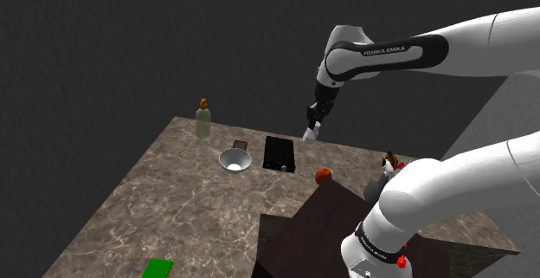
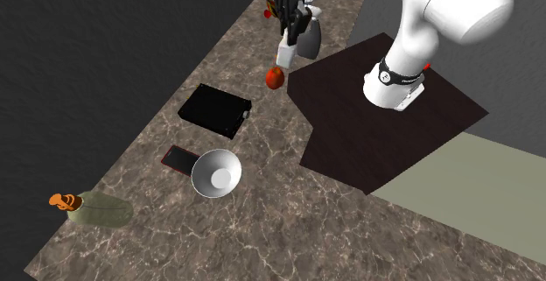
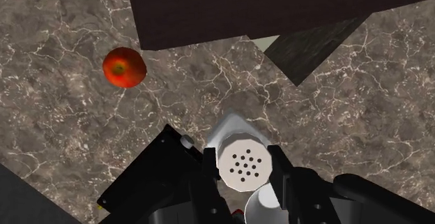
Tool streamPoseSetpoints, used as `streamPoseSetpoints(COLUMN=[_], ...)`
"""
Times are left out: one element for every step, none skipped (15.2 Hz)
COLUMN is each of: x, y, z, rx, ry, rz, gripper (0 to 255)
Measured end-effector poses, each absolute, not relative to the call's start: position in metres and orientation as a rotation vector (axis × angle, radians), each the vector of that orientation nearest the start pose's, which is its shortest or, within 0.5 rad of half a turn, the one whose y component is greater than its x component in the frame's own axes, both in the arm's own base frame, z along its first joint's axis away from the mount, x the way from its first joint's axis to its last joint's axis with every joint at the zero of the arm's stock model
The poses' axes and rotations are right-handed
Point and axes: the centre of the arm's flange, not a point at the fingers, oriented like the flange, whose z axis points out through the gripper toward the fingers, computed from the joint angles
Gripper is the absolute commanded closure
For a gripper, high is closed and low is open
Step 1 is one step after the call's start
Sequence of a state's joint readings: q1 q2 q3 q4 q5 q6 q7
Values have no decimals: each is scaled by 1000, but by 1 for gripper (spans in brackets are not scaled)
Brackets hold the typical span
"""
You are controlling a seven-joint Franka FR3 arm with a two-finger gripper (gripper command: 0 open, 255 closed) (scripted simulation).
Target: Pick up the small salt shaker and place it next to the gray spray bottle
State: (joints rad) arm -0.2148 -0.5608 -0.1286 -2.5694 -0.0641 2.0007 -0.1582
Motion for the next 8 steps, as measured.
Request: streamPoseSetpoints(x=[340,333,325,316,307,298,287,279], y=[-137,-146,-156,-167,-177,-184,-194,-202], z=[445,447,447,446,444,445,444,447], rx=[-3122,-3122,-3122,-3122,-3122,-3122,-3122,-3122], ry=[216,216,216,217,216,216,217,216], rz=[13,13,13,13,13,13,12,12], gripper=[255,255,255,255,255,255,255,255])
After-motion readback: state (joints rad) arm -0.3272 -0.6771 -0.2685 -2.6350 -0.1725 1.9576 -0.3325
